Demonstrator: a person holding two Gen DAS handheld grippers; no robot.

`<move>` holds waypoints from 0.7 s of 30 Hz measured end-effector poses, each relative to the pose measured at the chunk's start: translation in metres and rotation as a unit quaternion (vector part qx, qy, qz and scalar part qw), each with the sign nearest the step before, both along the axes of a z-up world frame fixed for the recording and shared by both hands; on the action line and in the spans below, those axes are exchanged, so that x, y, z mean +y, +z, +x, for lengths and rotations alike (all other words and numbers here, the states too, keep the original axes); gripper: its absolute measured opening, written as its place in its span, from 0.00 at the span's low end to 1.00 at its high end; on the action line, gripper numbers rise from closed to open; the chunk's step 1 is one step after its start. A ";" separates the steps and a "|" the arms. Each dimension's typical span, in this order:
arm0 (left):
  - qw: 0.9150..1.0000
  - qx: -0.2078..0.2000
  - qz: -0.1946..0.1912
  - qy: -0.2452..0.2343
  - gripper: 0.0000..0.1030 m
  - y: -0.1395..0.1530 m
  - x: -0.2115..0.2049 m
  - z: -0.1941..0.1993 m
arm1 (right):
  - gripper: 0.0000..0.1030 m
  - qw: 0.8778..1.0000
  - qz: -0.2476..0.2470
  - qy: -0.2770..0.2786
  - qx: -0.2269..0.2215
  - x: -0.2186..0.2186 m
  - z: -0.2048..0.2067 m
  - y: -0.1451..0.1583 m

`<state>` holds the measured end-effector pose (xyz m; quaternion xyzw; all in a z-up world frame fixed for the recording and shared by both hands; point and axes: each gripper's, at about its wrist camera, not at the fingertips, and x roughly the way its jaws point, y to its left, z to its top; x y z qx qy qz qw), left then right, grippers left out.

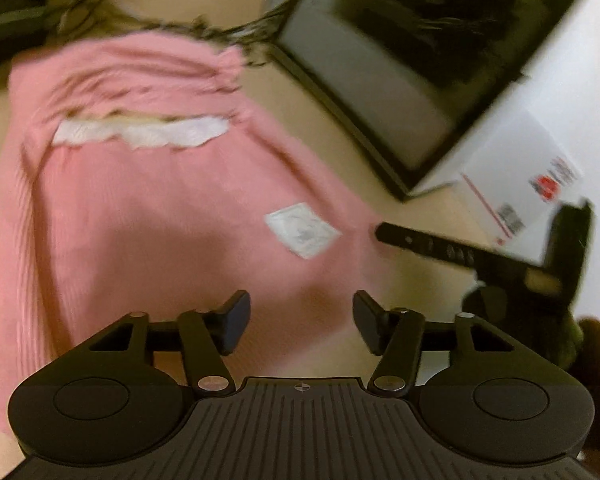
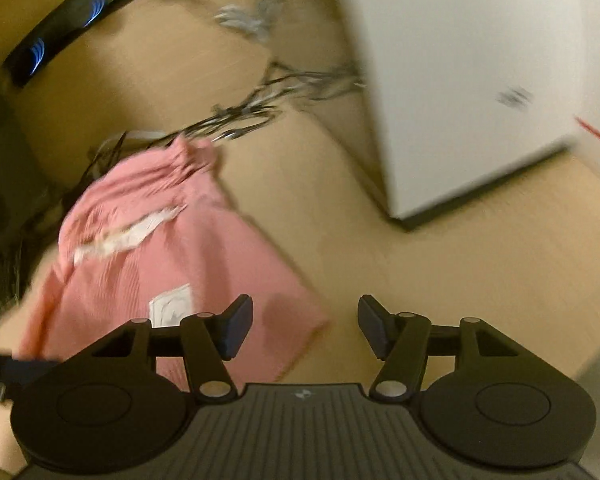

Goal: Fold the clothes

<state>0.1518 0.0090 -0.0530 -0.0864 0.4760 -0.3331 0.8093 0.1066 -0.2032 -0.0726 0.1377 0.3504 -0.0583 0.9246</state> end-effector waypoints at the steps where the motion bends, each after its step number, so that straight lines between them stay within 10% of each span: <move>1: 1.000 0.011 -0.005 0.010 0.57 -0.004 0.003 0.003 | 0.58 1.000 -0.002 0.005 -0.003 0.004 0.004 -0.001; 5: 0.998 0.049 -0.020 0.038 0.57 -0.016 0.012 0.010 | 0.07 0.996 -0.049 0.068 -0.002 0.028 0.022 0.008; 10: 0.996 0.063 -0.039 0.049 0.57 -0.022 0.020 0.009 | 0.07 0.972 -0.160 0.166 -0.052 0.067 0.014 0.052; 13: 0.995 0.068 -0.057 0.053 0.57 -0.025 0.024 0.010 | 0.07 0.918 -0.273 0.286 -0.041 0.107 0.003 0.053; 16: 0.994 0.070 -0.057 0.069 0.55 -0.022 0.029 0.010 | 0.07 0.836 -0.390 0.386 -0.010 0.137 -0.011 0.026; 21: 0.996 0.040 -0.052 0.065 0.57 0.000 0.012 0.025 | 0.08 0.734 -0.502 0.457 0.013 0.162 -0.032 -0.009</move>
